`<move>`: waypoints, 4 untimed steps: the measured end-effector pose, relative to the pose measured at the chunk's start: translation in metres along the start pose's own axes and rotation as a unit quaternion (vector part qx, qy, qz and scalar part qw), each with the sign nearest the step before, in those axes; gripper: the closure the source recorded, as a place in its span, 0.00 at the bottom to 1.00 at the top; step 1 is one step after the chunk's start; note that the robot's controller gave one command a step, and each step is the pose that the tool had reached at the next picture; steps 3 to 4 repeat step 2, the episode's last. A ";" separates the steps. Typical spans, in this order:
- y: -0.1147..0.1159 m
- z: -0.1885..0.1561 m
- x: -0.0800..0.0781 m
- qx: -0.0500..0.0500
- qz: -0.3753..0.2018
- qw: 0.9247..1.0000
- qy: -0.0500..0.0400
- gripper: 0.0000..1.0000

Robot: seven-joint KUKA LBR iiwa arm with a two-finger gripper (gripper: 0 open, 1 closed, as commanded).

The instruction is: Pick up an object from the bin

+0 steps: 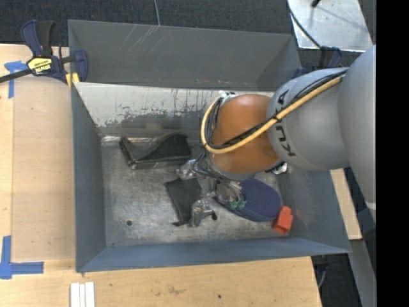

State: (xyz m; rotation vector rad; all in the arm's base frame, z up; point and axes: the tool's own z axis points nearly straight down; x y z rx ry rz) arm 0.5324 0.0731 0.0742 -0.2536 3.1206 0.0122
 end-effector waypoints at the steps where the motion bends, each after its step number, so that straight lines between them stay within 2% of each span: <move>1: -0.001 -0.004 -0.004 0.002 0.000 1.000 -0.006 1.00; 2: -0.003 -0.178 0.003 0.004 -0.023 1.000 0.000 1.00; 4: -0.003 -0.178 0.003 0.004 -0.023 1.000 0.000 1.00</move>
Offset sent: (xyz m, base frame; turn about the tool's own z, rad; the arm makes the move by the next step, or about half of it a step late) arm 0.0000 0.0000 0.0000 0.0000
